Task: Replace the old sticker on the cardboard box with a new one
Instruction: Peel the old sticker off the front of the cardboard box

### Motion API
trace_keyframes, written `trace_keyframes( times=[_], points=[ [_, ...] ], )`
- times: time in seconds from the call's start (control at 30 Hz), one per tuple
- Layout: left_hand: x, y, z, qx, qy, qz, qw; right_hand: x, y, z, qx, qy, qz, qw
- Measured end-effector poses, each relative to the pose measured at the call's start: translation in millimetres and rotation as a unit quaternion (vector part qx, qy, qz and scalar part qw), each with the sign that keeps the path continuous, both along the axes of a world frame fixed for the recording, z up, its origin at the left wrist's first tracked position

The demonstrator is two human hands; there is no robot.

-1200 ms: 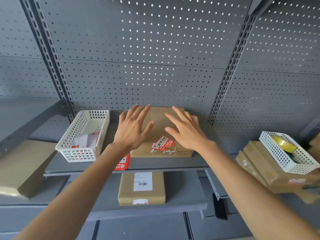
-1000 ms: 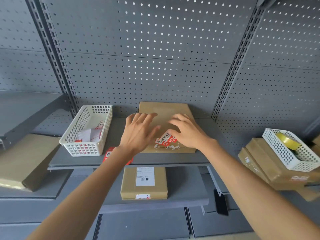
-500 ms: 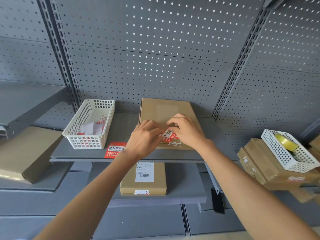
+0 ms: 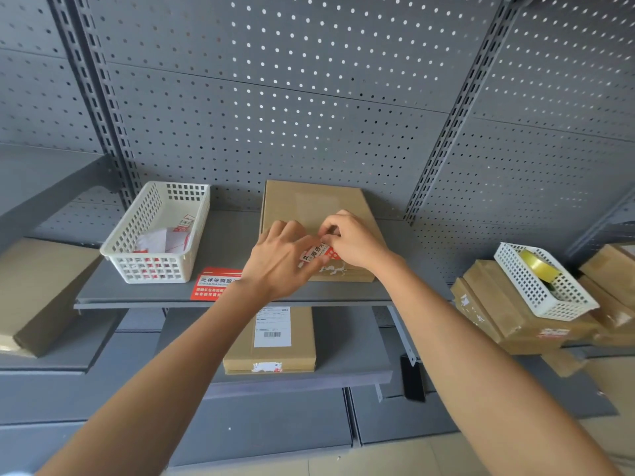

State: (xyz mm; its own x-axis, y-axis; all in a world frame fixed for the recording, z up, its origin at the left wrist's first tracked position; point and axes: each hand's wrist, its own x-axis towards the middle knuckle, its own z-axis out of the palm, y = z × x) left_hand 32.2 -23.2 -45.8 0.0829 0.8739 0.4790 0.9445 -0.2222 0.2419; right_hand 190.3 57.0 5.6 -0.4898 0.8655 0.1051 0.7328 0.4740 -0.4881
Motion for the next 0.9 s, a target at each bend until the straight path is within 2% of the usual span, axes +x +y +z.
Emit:
trace_keyframes(
  times=[0.2,0.5,0.9],
  points=[
    [3.3,-1.5,5.4,-0.036,-0.001,0.013,0.999,-4.3,6.8,2.9,-0.018,-0.031,0.0,0.999],
    [2.7,0.0,4.1,-0.019,-0.04,0.025,0.999,-4.4,7.5,-0.3,-0.003,-0.077,0.006,0.997],
    [18.9,19.3,16.3,-0.099,-0.158,0.101,0.977,-3.0,8.0,-4.3,0.015,-0.088,0.017,0.996]
  ],
)
